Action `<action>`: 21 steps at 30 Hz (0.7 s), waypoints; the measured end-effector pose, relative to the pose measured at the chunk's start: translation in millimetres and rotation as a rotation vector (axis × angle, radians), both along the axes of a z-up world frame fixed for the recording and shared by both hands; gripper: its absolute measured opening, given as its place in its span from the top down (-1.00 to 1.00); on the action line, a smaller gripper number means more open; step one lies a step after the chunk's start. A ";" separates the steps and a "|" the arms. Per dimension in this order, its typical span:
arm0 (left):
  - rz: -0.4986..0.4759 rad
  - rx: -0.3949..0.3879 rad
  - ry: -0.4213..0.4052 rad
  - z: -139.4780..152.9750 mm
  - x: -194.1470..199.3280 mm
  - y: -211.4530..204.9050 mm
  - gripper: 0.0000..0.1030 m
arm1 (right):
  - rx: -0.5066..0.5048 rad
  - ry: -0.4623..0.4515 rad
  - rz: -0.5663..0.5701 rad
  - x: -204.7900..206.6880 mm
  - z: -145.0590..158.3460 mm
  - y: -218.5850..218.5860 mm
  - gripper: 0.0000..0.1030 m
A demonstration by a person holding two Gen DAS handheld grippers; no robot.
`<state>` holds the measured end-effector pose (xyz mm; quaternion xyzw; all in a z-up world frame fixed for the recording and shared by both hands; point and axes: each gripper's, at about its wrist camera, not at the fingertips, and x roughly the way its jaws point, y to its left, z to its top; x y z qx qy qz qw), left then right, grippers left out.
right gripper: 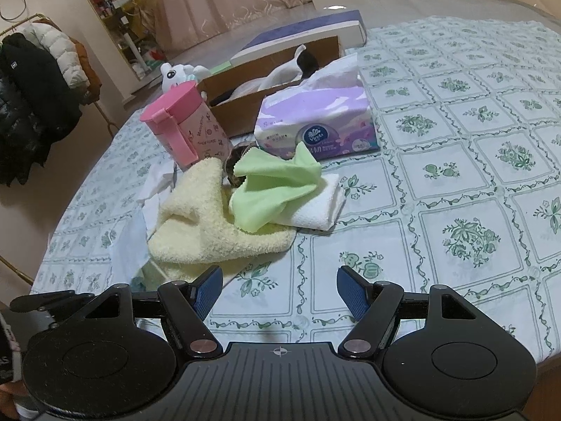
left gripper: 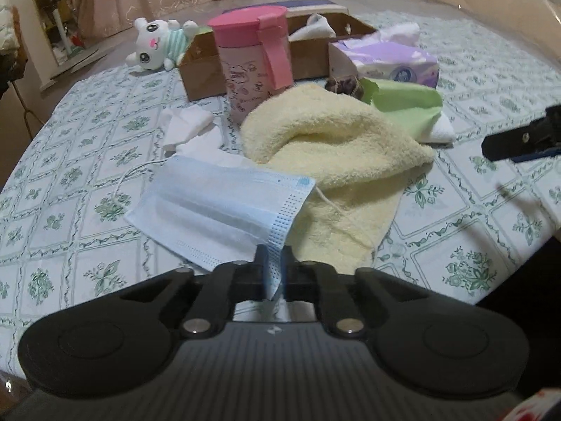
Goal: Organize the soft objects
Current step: 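Close left tool on blue mask edge while right tool reaches green cloth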
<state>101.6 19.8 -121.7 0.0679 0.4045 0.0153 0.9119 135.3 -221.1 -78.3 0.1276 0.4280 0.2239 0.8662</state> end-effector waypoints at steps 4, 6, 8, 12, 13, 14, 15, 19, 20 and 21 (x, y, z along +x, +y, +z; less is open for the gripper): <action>0.037 -0.015 -0.036 13.4 -12.5 14.7 0.98 | -0.003 0.002 0.001 -0.2 -1.7 0.9 -0.39; 0.067 -0.031 -0.057 24.2 -20.0 26.4 0.98 | -0.002 -0.002 0.003 0.1 -1.5 0.9 -0.39; 0.100 -0.037 -0.087 36.0 -28.7 39.1 0.98 | 0.000 -0.018 0.006 0.5 -0.4 0.5 -0.39; 0.170 -0.040 -0.140 57.7 -40.3 64.3 0.98 | -0.002 -0.063 0.022 4.8 2.5 2.6 -0.39; 0.190 -0.048 -0.152 62.7 -42.1 71.5 0.98 | -0.005 -0.080 0.028 6.8 3.1 3.4 -0.39; 0.210 -0.054 -0.164 67.4 -43.8 78.1 0.98 | -0.010 -0.095 0.032 9.0 3.8 4.7 -0.39; 0.230 -0.061 -0.178 72.0 -45.0 85.4 0.98 | -0.015 -0.112 0.038 11.3 4.5 6.1 -0.39; 0.296 -0.105 -0.208 84.1 -44.3 110.0 0.98 | -0.050 -0.194 0.070 22.6 6.6 13.8 -0.39; 0.313 -0.120 -0.211 86.2 -43.3 115.8 0.98 | -0.063 -0.210 0.081 25.4 6.6 16.0 -0.39; 0.325 -0.127 -0.212 87.2 -42.5 119.8 0.98 | -0.079 -0.228 0.090 28.5 6.3 18.5 -0.39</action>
